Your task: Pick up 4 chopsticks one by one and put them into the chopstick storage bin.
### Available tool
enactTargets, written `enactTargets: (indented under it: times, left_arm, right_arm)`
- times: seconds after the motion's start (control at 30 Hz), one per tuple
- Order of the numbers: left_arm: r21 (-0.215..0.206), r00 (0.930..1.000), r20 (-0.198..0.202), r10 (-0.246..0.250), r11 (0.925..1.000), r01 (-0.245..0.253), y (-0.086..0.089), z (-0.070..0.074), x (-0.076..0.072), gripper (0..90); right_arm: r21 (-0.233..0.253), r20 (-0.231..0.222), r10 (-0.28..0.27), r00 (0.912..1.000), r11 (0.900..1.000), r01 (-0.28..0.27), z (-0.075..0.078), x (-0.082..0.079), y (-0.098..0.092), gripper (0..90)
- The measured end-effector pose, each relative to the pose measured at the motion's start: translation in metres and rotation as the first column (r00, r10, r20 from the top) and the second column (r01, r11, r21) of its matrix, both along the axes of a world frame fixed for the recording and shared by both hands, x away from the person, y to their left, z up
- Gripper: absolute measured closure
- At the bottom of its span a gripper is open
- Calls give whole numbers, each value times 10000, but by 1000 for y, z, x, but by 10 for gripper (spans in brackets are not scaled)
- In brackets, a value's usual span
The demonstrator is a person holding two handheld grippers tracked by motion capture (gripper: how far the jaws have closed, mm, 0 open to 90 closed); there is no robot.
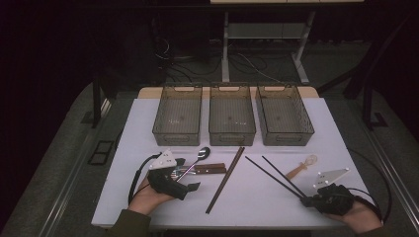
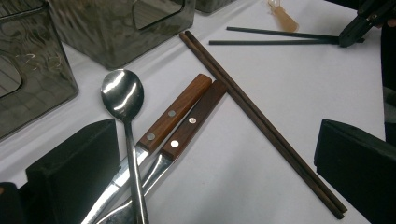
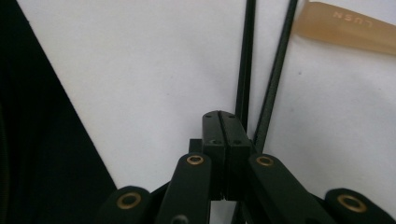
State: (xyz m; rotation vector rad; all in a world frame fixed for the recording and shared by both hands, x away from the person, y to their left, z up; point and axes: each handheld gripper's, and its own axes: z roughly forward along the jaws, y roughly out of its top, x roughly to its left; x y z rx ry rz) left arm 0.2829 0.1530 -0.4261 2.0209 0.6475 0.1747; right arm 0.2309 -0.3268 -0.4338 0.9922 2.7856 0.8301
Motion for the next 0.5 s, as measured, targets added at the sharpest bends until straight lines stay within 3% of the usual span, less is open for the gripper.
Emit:
enactTargets:
  times: [0.5]
  left_arm:
    - [-31,10000,1,19,10000,-19,0,0,0,0]
  right_arm:
    - [-104,163,-590,9981,9982,592,1,8,-9,889]
